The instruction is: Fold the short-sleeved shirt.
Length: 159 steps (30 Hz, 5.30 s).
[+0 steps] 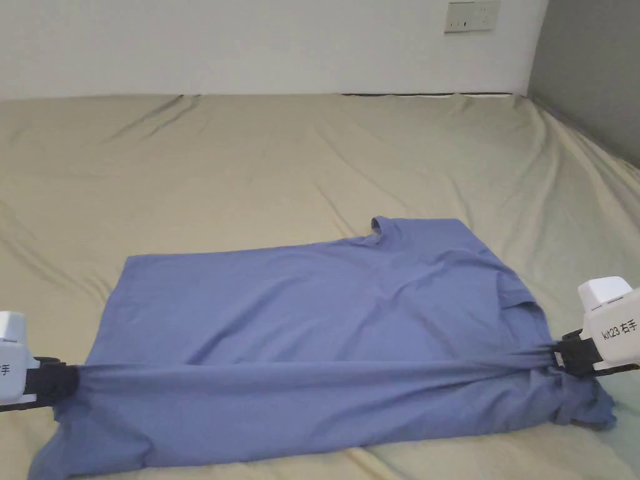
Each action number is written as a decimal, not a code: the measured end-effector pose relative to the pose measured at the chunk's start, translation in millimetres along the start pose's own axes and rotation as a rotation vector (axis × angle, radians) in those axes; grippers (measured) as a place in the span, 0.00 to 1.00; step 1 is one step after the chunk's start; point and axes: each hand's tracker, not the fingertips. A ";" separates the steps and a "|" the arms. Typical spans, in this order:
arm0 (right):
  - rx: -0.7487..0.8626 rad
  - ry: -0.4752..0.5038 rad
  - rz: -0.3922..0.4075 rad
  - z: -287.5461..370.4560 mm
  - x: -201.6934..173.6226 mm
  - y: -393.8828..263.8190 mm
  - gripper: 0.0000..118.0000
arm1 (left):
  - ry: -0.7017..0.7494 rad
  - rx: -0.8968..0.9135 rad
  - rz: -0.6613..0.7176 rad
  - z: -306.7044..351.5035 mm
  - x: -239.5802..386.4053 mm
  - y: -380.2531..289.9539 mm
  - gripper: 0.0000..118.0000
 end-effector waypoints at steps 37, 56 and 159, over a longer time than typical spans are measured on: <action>0.301 0.069 0.001 93.8 -42.7 -165.8 0.01 | 0.017 0.100 -0.009 16.0 37.5 -103.9 0.06; 0.242 -0.001 -0.057 1.0 8.6 -113.2 0.35 | -0.008 0.163 -0.003 39.5 48.7 -106.6 0.06; 0.371 0.043 -0.070 23.2 22.6 73.4 0.01 | -0.059 0.302 -0.023 32.4 31.3 55.9 0.02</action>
